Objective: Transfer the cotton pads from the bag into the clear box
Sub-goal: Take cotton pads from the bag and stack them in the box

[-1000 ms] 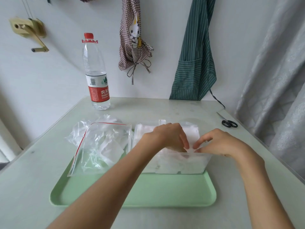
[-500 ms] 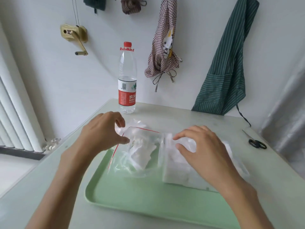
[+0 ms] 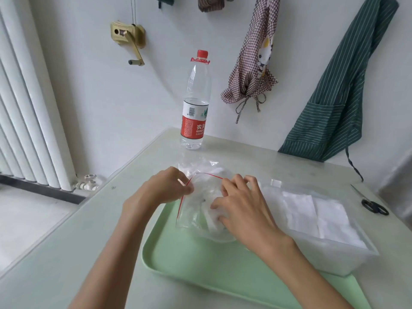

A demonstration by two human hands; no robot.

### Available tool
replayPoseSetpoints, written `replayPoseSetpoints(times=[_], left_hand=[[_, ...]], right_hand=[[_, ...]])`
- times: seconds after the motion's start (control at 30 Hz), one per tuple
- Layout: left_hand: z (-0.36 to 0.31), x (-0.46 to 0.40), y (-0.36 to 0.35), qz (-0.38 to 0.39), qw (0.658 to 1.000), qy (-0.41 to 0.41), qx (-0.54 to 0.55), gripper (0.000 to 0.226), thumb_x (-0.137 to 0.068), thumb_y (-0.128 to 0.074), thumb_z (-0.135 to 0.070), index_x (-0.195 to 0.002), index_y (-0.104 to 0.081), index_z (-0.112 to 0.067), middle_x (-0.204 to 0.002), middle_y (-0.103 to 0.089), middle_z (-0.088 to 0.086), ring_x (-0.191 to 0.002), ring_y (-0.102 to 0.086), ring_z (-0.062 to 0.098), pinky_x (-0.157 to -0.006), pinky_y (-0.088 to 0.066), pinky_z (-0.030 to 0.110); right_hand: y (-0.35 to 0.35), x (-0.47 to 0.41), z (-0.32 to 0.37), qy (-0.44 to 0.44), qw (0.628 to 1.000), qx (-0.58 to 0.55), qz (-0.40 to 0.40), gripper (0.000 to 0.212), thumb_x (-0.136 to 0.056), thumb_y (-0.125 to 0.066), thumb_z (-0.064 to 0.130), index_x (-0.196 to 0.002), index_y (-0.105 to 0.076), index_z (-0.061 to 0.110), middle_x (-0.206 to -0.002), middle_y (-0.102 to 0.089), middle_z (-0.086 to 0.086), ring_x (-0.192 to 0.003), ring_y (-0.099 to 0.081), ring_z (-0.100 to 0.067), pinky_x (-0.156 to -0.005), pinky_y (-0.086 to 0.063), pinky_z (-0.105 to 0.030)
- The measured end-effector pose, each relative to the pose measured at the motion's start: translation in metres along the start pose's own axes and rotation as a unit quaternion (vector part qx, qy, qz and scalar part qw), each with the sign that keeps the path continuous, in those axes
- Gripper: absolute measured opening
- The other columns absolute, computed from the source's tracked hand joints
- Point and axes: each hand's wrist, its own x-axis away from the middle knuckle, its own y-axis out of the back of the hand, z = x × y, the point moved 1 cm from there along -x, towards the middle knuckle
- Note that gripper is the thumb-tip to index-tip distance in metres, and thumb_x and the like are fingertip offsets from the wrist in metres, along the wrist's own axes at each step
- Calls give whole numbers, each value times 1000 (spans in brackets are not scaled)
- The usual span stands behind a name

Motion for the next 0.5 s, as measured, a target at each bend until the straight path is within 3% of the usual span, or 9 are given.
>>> replayPoseSetpoints(times=[0.13, 0.27, 0.4, 0.5], left_hand=[[-2, 3, 4, -26, 999, 1, -23, 11, -81, -65, -44, -88, -64, -34, -96, -69, -2, -96, -62, 21, -88, -48, 34], [-10, 5, 8, -78, 996, -18, -32, 20, -77, -71, -39, -92, -59, -34, -98, -67, -13, -98, -60, 17, -83, -44, 31], [-16, 8, 9, -74, 996, -37, -22, 23, -76, -73, -38, -93, -59, -34, -98, -65, -15, -96, -61, 16, -85, -45, 33], [-13, 6, 6, -66, 997, -35, -28, 23, -77, -72, -37, -96, -59, -34, -100, -65, -14, -97, -61, 17, -87, -45, 34]], right_hand=[[2, 8, -4, 3, 997, -70, -38, 26, -45, -87, 23, -56, -66, 32, -74, -59, 14, -80, -57, -17, -79, -28, -28], [-2, 16, -8, 9, 996, -92, -21, 35, -41, -86, 17, -58, -58, 30, -77, -68, 19, -83, -61, -12, -83, -26, -21], [1, 13, -5, 22, 997, -69, 23, 32, -41, -84, 18, -56, -59, 32, -107, -70, 11, -93, -62, -17, -80, -26, -27], [4, 3, -1, 62, 993, -55, 82, 24, -56, -74, 9, -65, -63, 29, -86, -69, 9, -92, -58, -20, -76, -21, -27]])
